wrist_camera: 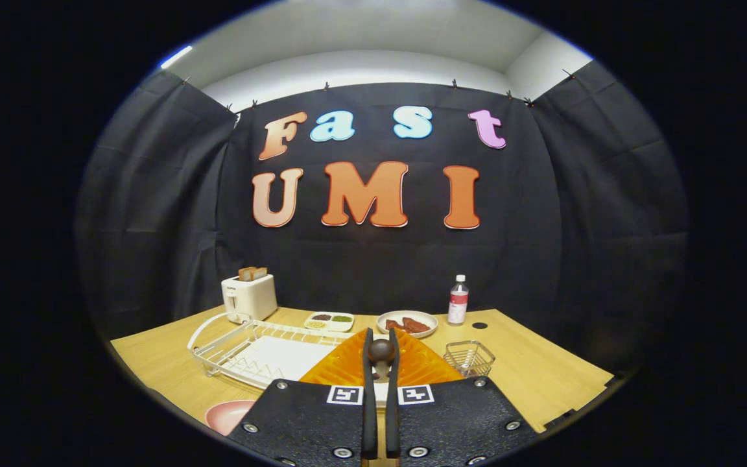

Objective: Take the plate from the dish rack, then take the spoon from the basket and place it into the plate.

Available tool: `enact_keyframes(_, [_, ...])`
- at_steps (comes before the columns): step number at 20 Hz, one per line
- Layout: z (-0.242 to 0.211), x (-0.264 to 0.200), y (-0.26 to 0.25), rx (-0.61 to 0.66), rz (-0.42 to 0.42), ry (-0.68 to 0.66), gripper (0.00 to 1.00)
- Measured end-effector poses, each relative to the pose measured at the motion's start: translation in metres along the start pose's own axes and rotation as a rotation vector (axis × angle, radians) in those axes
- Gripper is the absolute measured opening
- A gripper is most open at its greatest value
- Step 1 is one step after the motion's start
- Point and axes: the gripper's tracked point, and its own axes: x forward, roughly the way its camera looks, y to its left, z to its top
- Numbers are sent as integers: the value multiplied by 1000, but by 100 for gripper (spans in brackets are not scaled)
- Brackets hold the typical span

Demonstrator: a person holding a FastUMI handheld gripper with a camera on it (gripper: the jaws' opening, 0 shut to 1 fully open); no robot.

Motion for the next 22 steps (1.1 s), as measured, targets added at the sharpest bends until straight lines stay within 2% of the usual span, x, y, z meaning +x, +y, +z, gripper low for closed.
enact_keyframes(11, [-64,-32,92,104,108,92,5])
enact_keyframes(15, [-85,-32,107,130,105,91,5])
enact_keyframes(18, [-99,-29,120,138,132,110,5])
enact_keyframes(22, [-106,-26,129,112,147,106,5])
